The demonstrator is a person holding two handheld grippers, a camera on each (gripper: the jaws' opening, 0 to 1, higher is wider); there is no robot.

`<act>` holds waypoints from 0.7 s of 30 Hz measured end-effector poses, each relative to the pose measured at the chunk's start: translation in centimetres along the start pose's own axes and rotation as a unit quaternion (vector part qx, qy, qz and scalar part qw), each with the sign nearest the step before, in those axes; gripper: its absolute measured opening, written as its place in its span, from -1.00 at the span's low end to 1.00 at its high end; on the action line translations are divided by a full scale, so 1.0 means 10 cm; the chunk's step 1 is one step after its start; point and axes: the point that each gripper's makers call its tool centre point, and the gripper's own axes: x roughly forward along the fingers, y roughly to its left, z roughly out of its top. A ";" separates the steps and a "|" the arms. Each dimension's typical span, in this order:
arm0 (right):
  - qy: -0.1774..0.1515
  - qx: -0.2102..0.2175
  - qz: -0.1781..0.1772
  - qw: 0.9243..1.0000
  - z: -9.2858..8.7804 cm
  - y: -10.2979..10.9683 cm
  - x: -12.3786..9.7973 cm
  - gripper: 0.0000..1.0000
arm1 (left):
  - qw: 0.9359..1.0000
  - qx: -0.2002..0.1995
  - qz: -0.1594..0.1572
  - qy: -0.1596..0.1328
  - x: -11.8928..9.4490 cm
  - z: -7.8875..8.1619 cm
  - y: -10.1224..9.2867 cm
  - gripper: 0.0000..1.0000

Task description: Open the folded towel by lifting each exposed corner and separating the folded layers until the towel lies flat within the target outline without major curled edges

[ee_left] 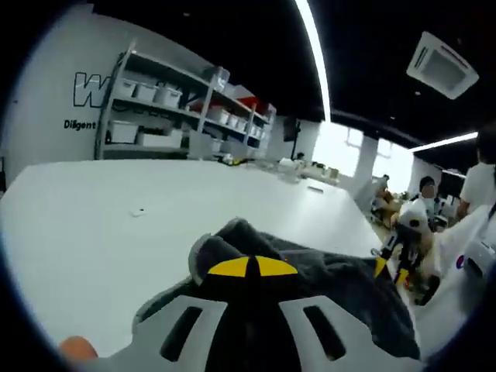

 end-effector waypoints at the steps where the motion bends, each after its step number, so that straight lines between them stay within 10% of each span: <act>1: 0.003 0.029 -0.005 1.000 0.01 -0.06 0.00 -0.49 | 1.000 -0.003 -0.003 -0.005 -0.05 0.00 -0.11 -0.99; 8: 0.052 0.014 -0.082 0.995 0.05 -0.84 0.09 -0.36 | 0.996 0.035 -0.071 -0.039 -0.25 -0.03 -1.08 -0.99; 14: 0.099 -0.017 -0.149 0.984 0.29 -1.56 0.24 -0.20 | 0.988 0.084 -0.126 -0.022 -0.01 -0.26 -1.86 -0.99; 21: 0.171 -0.076 -0.284 0.940 0.36 -2.51 0.18 -0.27 | 0.988 0.091 -0.125 -0.013 0.22 -0.52 -2.22 -0.99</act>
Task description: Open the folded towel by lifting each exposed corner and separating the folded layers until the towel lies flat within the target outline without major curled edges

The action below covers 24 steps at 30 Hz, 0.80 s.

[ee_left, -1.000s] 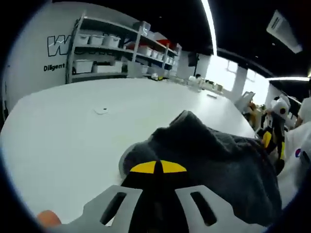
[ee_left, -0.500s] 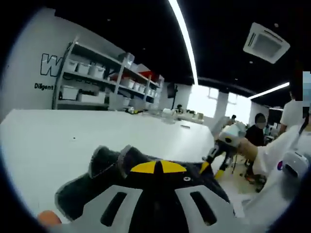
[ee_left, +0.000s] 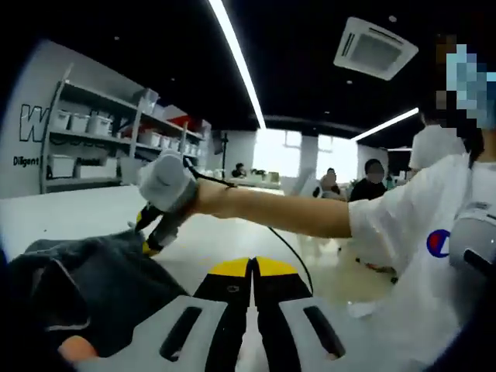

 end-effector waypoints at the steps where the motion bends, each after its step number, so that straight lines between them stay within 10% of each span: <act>1: -0.002 0.006 0.004 1.000 -0.01 -0.02 -0.02 -0.26 | 1.000 0.014 0.022 0.002 -0.08 -0.01 0.03 -0.99; 6: -0.104 0.088 -0.019 0.991 0.21 -0.08 -0.50 -0.25 | 0.990 0.022 0.135 -0.018 -0.67 0.05 0.36 -0.99; 12: -0.259 0.179 0.036 0.948 0.51 0.33 -1.42 0.01 | 0.963 -0.014 0.268 -0.014 -1.48 0.02 0.83 -0.76; 16: -0.286 0.190 0.065 0.937 0.51 0.56 -1.69 0.16 | 0.949 -0.022 0.314 -0.008 -1.75 0.00 0.92 -0.39; 24: -0.296 0.248 0.084 0.919 0.22 1.08 -1.89 0.96 | 0.945 -0.038 0.322 0.035 -1.82 -0.21 0.72 0.38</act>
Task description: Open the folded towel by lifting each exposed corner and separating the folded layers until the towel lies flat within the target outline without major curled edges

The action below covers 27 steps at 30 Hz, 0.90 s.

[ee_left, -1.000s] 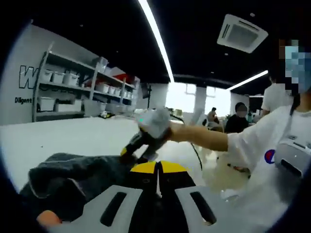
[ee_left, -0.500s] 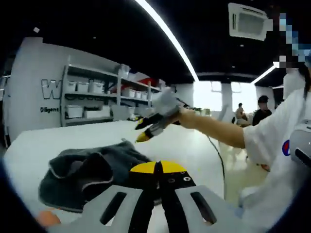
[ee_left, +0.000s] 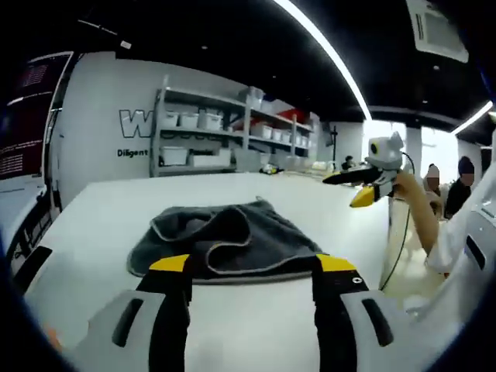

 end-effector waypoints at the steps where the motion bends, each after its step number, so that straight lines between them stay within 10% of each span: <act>1: 0.000 0.002 0.000 1.000 -0.04 0.02 -0.02 0.98 | 1.000 0.000 0.006 0.006 -0.02 -0.03 0.01 0.45; 8: 0.041 0.021 -0.018 0.999 -0.52 0.04 -0.13 0.99 | 0.996 -0.034 0.045 0.065 -0.12 -0.39 0.11 0.85; 12: 0.053 0.022 -0.023 0.998 -0.51 -0.02 -0.11 0.99 | 0.994 -0.040 0.069 0.080 -0.18 -0.51 0.15 0.97; 21: 0.071 -0.064 -0.012 0.995 0.10 -0.08 0.32 0.96 | 0.991 -0.035 0.095 0.082 -0.34 -0.56 0.14 0.99; 27: 0.094 -0.158 0.012 0.983 0.53 -0.03 0.97 0.58 | 0.990 -0.040 0.109 0.075 -0.41 -0.59 0.12 0.99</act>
